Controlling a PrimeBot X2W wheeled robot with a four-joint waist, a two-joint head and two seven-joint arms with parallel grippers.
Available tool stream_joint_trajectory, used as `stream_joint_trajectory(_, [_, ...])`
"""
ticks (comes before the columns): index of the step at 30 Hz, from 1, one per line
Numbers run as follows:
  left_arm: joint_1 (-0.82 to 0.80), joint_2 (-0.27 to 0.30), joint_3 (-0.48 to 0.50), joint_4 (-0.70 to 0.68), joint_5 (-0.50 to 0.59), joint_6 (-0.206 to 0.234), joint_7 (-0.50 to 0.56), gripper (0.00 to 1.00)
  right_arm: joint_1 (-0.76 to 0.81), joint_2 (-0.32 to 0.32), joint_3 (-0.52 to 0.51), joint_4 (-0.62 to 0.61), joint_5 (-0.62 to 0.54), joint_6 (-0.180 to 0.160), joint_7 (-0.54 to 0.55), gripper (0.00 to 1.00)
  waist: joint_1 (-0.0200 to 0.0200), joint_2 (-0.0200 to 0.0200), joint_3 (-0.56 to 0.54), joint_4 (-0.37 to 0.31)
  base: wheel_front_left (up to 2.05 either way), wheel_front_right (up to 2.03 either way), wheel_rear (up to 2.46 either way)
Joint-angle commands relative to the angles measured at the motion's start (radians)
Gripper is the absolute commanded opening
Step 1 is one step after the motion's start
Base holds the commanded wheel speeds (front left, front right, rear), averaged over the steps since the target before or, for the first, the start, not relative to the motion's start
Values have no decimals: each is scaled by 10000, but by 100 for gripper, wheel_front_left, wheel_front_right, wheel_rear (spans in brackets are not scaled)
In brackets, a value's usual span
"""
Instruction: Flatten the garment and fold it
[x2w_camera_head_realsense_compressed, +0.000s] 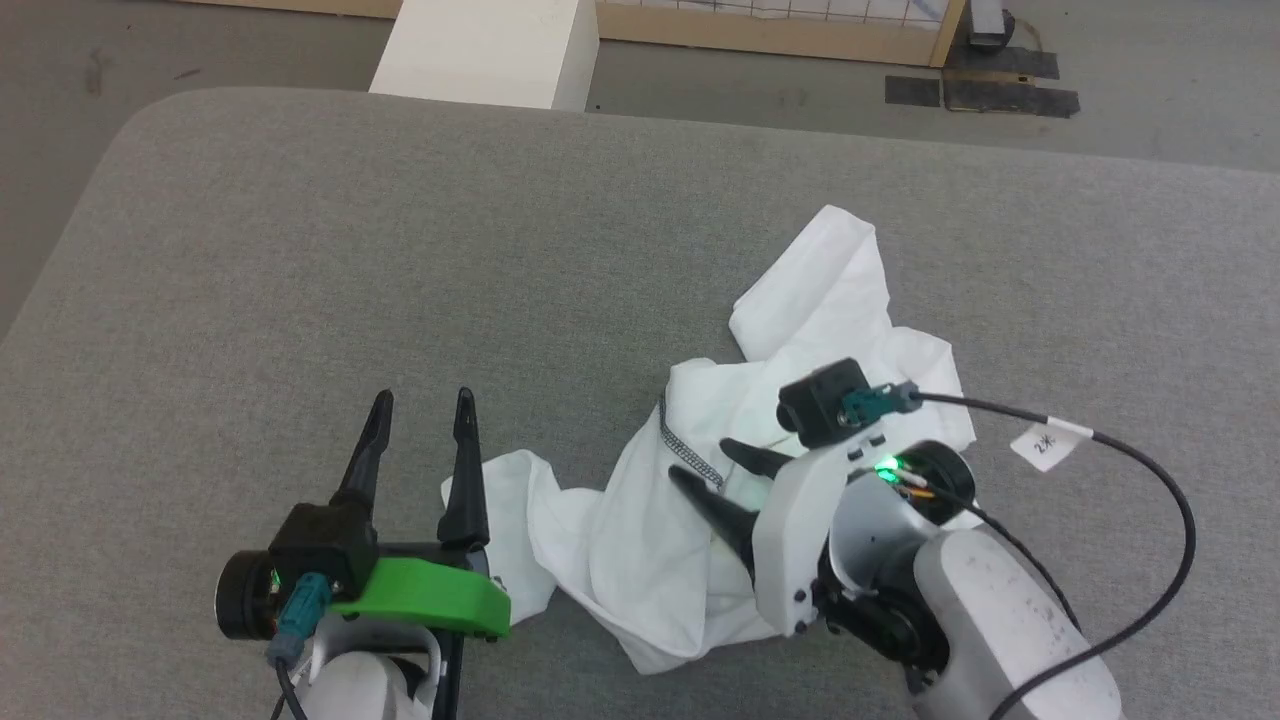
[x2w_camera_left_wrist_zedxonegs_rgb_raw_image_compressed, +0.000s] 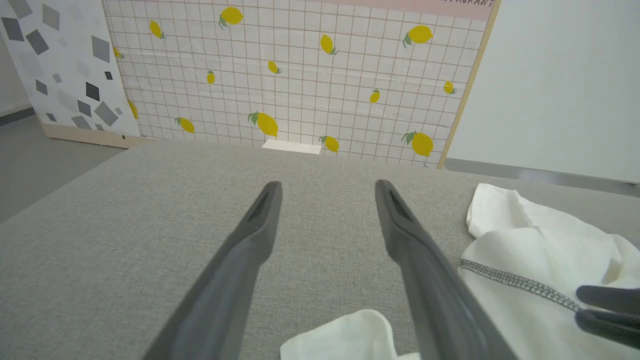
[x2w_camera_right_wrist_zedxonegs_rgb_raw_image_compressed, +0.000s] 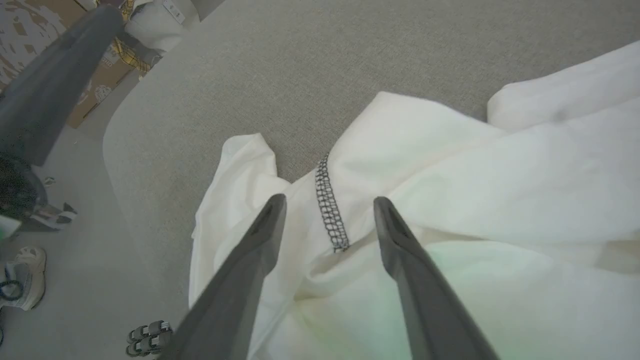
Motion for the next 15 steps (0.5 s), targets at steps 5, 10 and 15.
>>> stream_joint_trajectory(5, [-71,-30,-22,89,-163,91,-38,100,-701,-2,-156,593,263,-13,-381,0,0,0,-164,-129,0,0,0])
stream_joint_trajectory(10, [72,-30,101,158,-118,36,-38,100,-825,-1,-1054,703,40,-13,-928,0,0,0,-508,-398,0,0,0])
stream_joint_trajectory(15, [156,-30,209,169,-30,-71,-38,100,-477,-2,-1674,481,-789,-13,-1220,100,0,0,-704,-636,0,0,0])
